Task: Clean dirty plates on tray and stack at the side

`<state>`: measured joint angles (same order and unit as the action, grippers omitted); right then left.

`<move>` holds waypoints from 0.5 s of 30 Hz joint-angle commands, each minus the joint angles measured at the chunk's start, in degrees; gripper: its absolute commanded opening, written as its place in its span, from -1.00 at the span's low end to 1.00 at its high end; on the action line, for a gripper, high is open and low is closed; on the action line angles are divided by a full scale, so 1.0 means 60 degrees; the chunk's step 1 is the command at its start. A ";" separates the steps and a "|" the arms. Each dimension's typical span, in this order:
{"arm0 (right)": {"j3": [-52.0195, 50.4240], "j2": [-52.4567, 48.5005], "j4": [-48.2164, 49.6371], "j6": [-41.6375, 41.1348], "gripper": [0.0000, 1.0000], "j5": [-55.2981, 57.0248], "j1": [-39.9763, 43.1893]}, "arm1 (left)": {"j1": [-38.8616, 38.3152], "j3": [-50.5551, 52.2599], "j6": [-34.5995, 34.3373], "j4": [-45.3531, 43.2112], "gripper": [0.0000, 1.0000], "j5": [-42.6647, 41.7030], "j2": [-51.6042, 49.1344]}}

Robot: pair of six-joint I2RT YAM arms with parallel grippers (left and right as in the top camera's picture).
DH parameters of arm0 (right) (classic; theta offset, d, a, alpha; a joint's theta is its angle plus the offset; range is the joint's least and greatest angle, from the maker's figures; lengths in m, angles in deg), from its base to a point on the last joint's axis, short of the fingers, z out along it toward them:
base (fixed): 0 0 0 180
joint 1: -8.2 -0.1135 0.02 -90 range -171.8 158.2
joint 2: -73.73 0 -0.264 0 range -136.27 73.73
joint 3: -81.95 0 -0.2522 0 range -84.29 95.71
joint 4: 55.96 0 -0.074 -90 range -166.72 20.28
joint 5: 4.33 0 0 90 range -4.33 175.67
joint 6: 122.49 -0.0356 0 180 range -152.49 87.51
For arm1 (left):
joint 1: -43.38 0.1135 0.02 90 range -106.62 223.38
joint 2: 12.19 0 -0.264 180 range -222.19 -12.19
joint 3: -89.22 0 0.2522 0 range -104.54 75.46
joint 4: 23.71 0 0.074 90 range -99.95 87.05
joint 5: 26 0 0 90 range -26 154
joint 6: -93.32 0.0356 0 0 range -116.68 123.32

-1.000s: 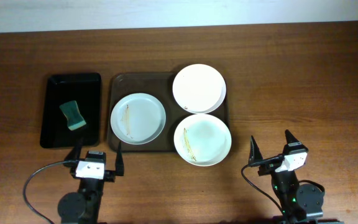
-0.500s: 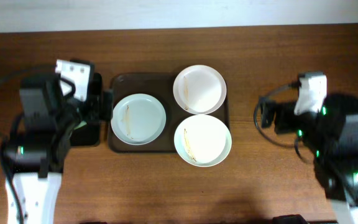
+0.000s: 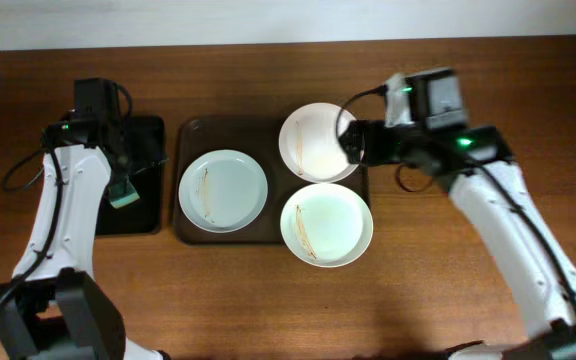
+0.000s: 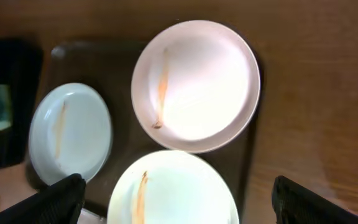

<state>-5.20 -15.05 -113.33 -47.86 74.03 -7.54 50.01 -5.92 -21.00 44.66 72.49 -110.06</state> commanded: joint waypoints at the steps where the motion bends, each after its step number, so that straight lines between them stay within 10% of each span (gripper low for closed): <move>1: 0.0178 -0.0769 0.0433 -0.0357 0.91 0.0805 -0.1122 | 0.0237 -0.0076 -0.0339 -0.0306 0.40 0.0922 -0.0590; 15: 0.0178 -0.2000 0.0827 -0.0525 0.91 0.0801 -0.1902 | 0.0408 -0.0040 -0.0157 -0.1628 -0.01 0.1690 -0.3031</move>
<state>-5.20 -26.63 -108.42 -50.53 78.16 -18.54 51.96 -5.92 -21.94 35.46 84.34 -125.51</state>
